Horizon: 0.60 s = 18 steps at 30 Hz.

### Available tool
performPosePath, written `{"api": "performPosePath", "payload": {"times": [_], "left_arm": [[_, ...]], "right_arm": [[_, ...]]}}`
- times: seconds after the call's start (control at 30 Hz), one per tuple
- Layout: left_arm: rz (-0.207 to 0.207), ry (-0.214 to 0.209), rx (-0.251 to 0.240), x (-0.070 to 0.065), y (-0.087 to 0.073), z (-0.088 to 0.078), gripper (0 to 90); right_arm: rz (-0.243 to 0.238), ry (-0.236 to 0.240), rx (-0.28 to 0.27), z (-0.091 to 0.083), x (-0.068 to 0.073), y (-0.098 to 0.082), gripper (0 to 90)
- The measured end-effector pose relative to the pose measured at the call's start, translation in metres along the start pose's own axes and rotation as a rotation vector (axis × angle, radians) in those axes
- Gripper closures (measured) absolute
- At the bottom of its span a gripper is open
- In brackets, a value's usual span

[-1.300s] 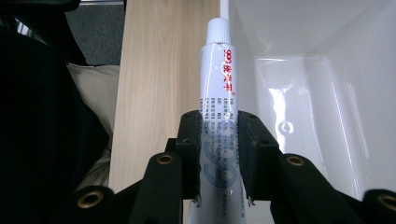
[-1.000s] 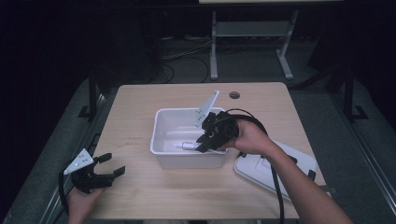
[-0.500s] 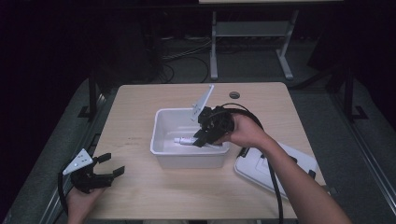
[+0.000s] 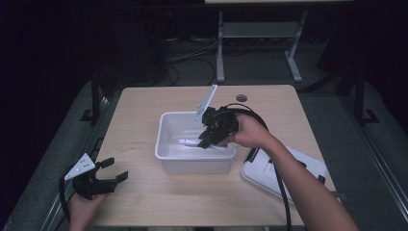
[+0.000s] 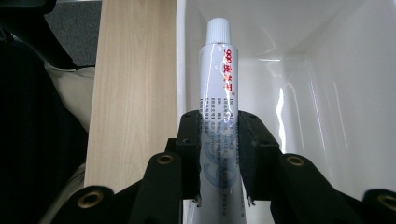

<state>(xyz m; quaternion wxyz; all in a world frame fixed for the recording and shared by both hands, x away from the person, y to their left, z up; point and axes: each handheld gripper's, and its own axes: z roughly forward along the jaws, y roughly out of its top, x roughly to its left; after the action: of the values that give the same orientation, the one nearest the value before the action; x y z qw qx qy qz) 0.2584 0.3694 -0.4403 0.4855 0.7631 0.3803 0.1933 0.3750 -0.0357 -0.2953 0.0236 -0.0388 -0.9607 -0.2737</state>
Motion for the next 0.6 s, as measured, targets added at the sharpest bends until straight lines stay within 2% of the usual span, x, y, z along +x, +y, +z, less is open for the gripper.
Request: {"api": "performPosePath", "payload": {"times": [0.6], "left_arm": [[0.001,-0.003,-0.002,-0.001,0.001,0.000,16.0]], "right_arm": [[0.023,0.005,0.016,0.010,-0.011,-0.001,71.2]]}}
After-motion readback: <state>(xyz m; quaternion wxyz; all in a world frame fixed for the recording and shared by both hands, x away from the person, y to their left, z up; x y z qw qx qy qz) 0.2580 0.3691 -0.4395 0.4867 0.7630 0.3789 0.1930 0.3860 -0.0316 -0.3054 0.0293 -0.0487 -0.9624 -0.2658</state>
